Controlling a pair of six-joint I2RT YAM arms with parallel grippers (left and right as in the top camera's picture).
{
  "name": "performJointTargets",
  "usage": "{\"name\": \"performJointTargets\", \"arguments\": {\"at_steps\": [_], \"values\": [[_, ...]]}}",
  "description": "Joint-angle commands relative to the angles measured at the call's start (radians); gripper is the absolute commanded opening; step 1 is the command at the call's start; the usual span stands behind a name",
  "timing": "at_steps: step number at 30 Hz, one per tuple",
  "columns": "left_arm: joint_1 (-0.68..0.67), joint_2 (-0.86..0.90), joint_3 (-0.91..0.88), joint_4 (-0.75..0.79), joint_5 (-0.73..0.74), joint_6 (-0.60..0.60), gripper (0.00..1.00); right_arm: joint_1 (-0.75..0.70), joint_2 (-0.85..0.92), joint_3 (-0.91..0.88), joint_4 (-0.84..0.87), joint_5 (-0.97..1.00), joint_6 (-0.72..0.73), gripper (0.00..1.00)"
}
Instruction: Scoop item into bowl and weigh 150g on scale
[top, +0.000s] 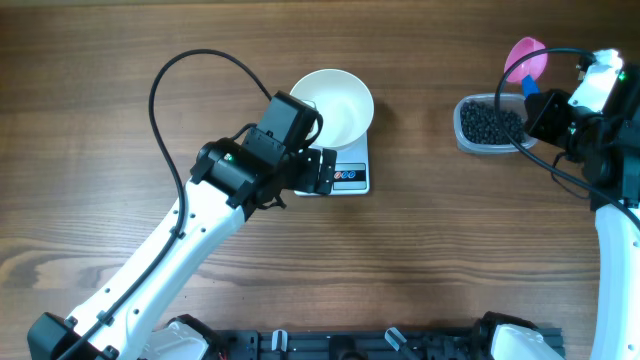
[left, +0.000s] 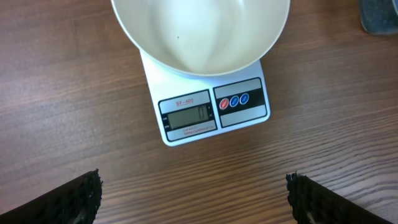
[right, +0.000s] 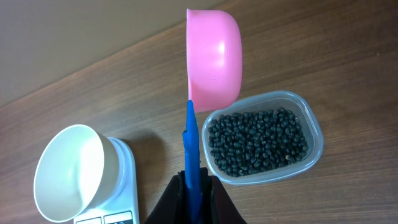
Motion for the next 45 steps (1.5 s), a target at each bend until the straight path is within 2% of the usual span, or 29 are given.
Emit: {"name": "performJointTargets", "arguments": {"at_steps": [1,14,24,30,35,45], "values": [[0.004,-0.005,-0.005,0.016,-0.014,0.041,1.00,0.000,-0.017,0.005,0.005,0.017,-0.003,0.04],[0.011,-0.034,-0.038,0.027,-0.006,0.030,1.00,0.000,-0.016,0.005,0.004,0.047,-0.025,0.04],[0.032,-0.034,-0.062,0.107,0.040,0.029,1.00,0.000,-0.007,0.005,0.006,0.054,-0.025,0.04],[-0.022,-0.034,-0.062,0.108,0.039,0.068,1.00,0.000,0.005,0.005,0.005,0.054,-0.025,0.04],[-0.073,-0.034,-0.062,0.108,-0.077,0.008,1.00,0.000,0.007,0.005,0.005,0.054,-0.024,0.04],[0.007,-0.034,-0.062,0.083,-0.039,0.002,1.00,0.000,0.007,0.005,-0.004,0.053,-0.024,0.04]]}}
